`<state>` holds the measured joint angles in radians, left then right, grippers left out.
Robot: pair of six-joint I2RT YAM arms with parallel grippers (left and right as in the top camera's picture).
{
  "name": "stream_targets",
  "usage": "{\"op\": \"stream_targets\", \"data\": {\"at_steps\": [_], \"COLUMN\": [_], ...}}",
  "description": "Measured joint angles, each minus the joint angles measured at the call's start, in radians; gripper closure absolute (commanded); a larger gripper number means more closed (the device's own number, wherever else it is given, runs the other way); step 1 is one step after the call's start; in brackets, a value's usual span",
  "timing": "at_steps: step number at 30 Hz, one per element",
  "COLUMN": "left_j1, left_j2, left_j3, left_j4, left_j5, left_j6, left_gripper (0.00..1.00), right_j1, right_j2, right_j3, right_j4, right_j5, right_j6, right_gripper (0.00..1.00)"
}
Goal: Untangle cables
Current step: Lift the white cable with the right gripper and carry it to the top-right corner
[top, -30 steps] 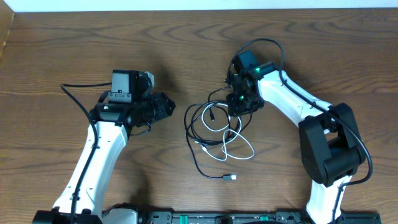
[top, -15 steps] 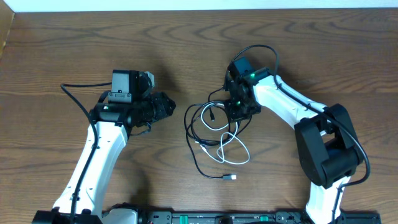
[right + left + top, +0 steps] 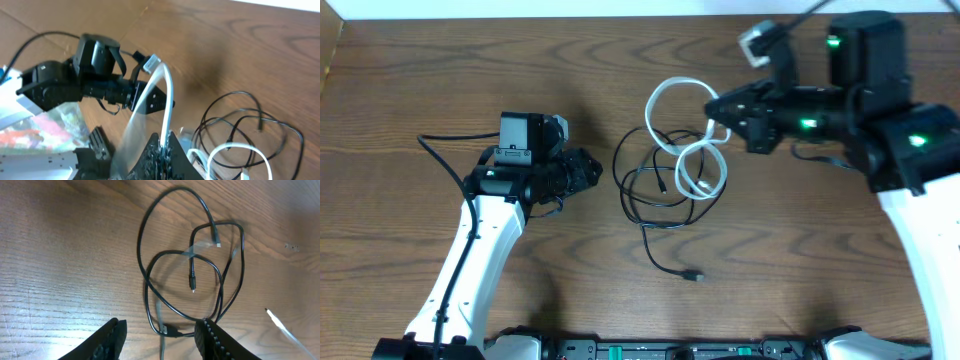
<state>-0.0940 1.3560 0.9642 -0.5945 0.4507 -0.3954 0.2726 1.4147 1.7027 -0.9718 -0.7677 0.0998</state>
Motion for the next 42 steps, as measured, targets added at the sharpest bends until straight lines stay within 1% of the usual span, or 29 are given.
{"op": "stream_targets", "data": {"at_steps": [2, 4, 7, 11, 14, 18, 19, 21, 24, 27, 29, 33, 39, 40, 41, 42], "left_j1": [0.000, 0.000, 0.000, 0.000, 0.000, 0.000, 0.000, 0.000, 0.000, 0.000, 0.000, 0.000, 0.000, 0.000, 0.000, 0.000], "left_j2": [0.000, 0.000, 0.000, 0.000, 0.000, 0.000, 0.000, 0.000, 0.000, 0.000, 0.000, 0.000, 0.000, 0.000, 0.000, 0.000], "left_j3": [0.000, 0.000, 0.000, 0.000, 0.000, 0.000, 0.000, 0.000, 0.000, 0.000, 0.000, 0.000, 0.000, 0.000, 0.000, 0.000], "left_j4": [0.000, 0.000, -0.002, -0.005, -0.010, -0.027, -0.028, -0.028, -0.027, -0.026, -0.026, -0.026, -0.031, -0.030, -0.031, -0.030], "left_j5": [0.000, 0.000, 0.000, 0.000, 0.000, 0.000, 0.000, 0.000, 0.000, 0.000, 0.000, 0.000, 0.000, 0.000, 0.000, 0.000], "left_j6": [0.000, 0.000, 0.000, 0.000, 0.000, 0.000, 0.000, 0.000, 0.000, 0.000, 0.000, 0.000, 0.000, 0.000, 0.000, 0.000], "left_gripper": [0.50, 0.51, 0.50, 0.51, 0.50, 0.50, 0.50, 0.50, 0.50, 0.51, 0.50, 0.50, 0.50, 0.50, 0.51, 0.50], "right_j1": [-0.041, -0.079, -0.113, -0.159, -0.230, -0.361, -0.388, -0.443, -0.518, -0.576, -0.607, -0.645, -0.691, -0.701, -0.703, -0.708], "right_j2": [-0.016, -0.024, -0.026, -0.024, 0.009, 0.099, 0.119, 0.183, 0.315, 0.470, 0.566, 0.666, 0.898, 0.974, 0.990, 1.019], "right_j3": [0.000, 0.000, 0.000, 0.000, 0.000, 0.000, 0.006, 0.056, 0.244, 0.522, 0.687, 0.785, 0.792, 0.790, 0.789, 0.787], "right_j4": [-0.024, -0.051, -0.066, -0.066, -0.010, 0.141, 0.155, 0.167, 0.134, 0.089, 0.099, 0.141, 0.227, 0.245, 0.245, 0.245], "right_j5": [0.010, 0.063, 0.168, 0.356, 0.457, 0.500, 0.500, 0.507, 0.521, 0.529, 0.530, 0.534, 0.621, 0.639, 0.644, 0.648], "right_j6": [0.023, 0.053, 0.080, 0.099, 0.104, 0.119, 0.122, 0.127, 0.124, 0.119, 0.118, 0.118, 0.116, 0.116, 0.116, 0.113], "right_gripper": [0.99, 0.99, 0.99, 0.99, 0.99, 0.99, 0.99, 0.99, 0.99, 0.99, 0.99, 0.99, 0.99, 0.94, 0.69, 0.25]}}
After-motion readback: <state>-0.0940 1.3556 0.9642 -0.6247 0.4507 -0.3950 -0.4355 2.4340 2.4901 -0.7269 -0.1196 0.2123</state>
